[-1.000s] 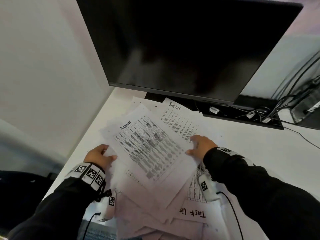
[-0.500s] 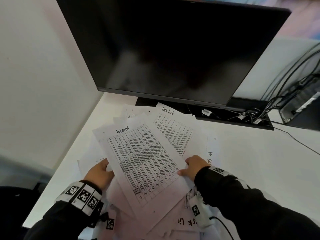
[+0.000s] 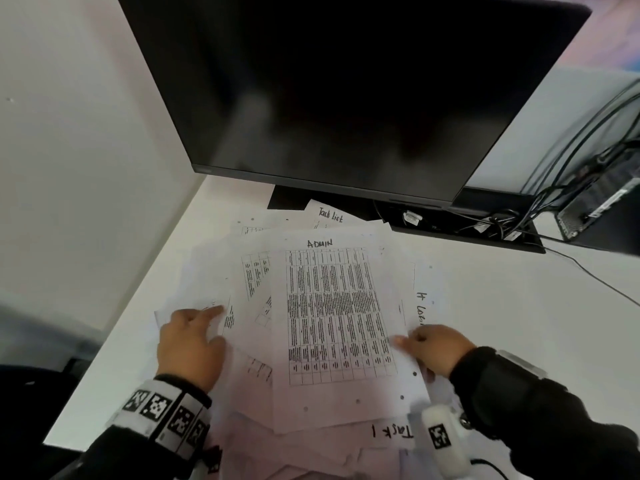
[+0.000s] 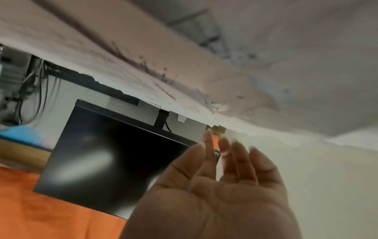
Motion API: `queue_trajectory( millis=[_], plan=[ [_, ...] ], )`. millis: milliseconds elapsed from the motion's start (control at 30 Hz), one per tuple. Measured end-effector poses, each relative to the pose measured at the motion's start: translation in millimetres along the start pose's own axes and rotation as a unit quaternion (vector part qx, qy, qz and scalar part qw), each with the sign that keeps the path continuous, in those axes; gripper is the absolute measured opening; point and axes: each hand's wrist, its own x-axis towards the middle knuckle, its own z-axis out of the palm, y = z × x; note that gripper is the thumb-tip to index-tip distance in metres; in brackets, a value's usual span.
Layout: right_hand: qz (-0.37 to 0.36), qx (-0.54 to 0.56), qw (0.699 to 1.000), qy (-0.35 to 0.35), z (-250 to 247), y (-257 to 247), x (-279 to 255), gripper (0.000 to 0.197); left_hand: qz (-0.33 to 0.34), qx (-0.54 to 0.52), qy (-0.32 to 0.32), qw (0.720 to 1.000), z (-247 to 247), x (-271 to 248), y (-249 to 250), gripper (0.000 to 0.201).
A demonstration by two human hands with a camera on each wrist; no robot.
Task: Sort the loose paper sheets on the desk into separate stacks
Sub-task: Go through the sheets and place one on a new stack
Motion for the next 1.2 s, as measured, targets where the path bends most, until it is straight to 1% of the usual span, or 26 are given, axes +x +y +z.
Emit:
queue_trajectory(
  millis=[67, 100, 167, 200, 267, 333, 367, 433, 500, 533, 600, 633, 667, 700, 733, 767, 800, 833, 867, 900, 933, 967, 1000, 1067, 1100, 1200],
  plan=[
    [-0.005, 0.078, 0.996, 0.048, 1, 0, 6, 0.04, -0.009, -0.049, -0.058, 0.997, 4, 8, 10, 0.04],
    [-0.003, 0.1, 0.993, 0.055, 4, -1, 9, 0.034, -0.014, -0.058, -0.081, 0.995, 7, 11, 14, 0.038],
    [0.002, 0.123, 0.991, 0.053, 13, -1, 17, 0.02, -0.019, -0.069, -0.113, 0.991, 12, 15, 25, 0.043],
    [0.003, 0.133, 0.99, 0.052, 17, -3, 19, 0.017, -0.029, -0.076, -0.123, 0.989, 14, 15, 30, 0.045],
    [0.008, 0.149, 0.988, 0.05, 25, -4, 22, 0.021, -0.041, -0.067, -0.147, 0.986, 18, 13, 37, 0.04],
    [0.016, 0.147, 0.988, 0.053, 28, -3, 21, 0.023, -0.023, 0.015, -0.165, 0.986, 22, 10, 38, 0.036],
    [0.018, 0.147, 0.987, 0.056, 28, -1, 21, 0.019, -0.01, 0.072, -0.157, 0.985, 24, 7, 36, 0.034],
    [0.021, 0.157, 0.984, 0.077, 26, 4, 19, 0.01, 0.007, 0.176, -0.116, 0.978, 22, -2, 33, 0.035],
    [0.028, 0.176, 0.979, 0.097, 25, 9, 17, 0.015, 0.019, 0.236, -0.097, 0.967, 17, -15, 32, 0.034],
    [0.032, 0.184, 0.978, 0.094, 24, 10, 15, 0.012, 0.029, 0.259, -0.108, 0.959, 16, -22, 31, 0.033],
    [0.041, 0.173, 0.981, 0.072, 23, 7, 11, 0.011, 0.056, 0.292, -0.159, 0.941, 17, -30, 29, 0.033],
    [0.045, 0.148, 0.986, 0.06, 24, 4, 9, 0.015, 0.068, 0.281, -0.188, 0.938, 20, -31, 27, 0.03],
    [0.047, 0.115, 0.991, 0.05, 24, 0, 6, 0.024, 0.079, 0.239, -0.218, 0.943, 22, -31, 27, 0.024],
    [0.053, 0.097, 0.993, 0.048, 24, -4, 4, 0.04, 0.08, 0.179, -0.257, 0.946, 23, -32, 28, 0.024],
    [0.058, 0.098, 0.992, 0.045, 26, -6, 3, 0.052, 0.087, 0.127, -0.289, 0.945, 25, -31, 27, 0.032],
    [0.054, 0.107, 0.992, 0.043, 27, -8, 1, 0.057, 0.085, 0.1, -0.315, 0.94, 25, -33, 29, 0.037],
    [0.046, 0.112, 0.991, 0.049, 28, -8, 0, 0.055, 0.093, 0.074, -0.323, 0.939, 25, -33, 29, 0.034],
    [0.041, 0.117, 0.991, 0.058, 28, -8, 0, 0.047, 0.081, 0.05, -0.31, 0.946, 24, -33, 30, 0.024],
    [0.034, 0.123, 0.989, 0.072, 28, -6, 0, 0.039, 0.078, 0.013, -0.279, 0.957, 25, -30, 27, 0.013],
    [0.028, 0.132, 0.987, 0.085, 27, -4, 0, 0.032, 0.061, -0.018, -0.225, 0.972, 26, -25, 23, 0.029],
    [0.024, 0.142, 0.985, 0.097, 26, -2, 0, 0.029, 0.026, -0.05, -0.174, 0.983, 27, -20, 19, 0.045],
    [0.023, 0.153, 0.982, 0.107, 24, -1, -1, 0.028, -0.014, -0.083, -0.132, 0.988, 25, -16, 20, 0.051],
    [0.02, 0.164, 0.98, 0.114, 23, 1, 0, 0.027, -0.041, -0.117, -0.099, 0.987, 25, -11, 19, 0.052],
    [0.013, 0.183, 0.975, 0.126, 20, 0, 1, 0.027, -0.09, -0.18, -0.081, 0.976, 24, -7, 20, 0.042],
    [0.006, 0.184, 0.975, 0.128, 19, -2, 1, 0.028, -0.118, -0.226, -0.09, 0.963, 25, -5, 21, 0.034],
    [-0.017, 0.155, 0.981, 0.117, 22, -11, 5, 0.031, -0.182, -0.383, -0.123, 0.897, 34, 1, 20, 0.038]
  ],
)
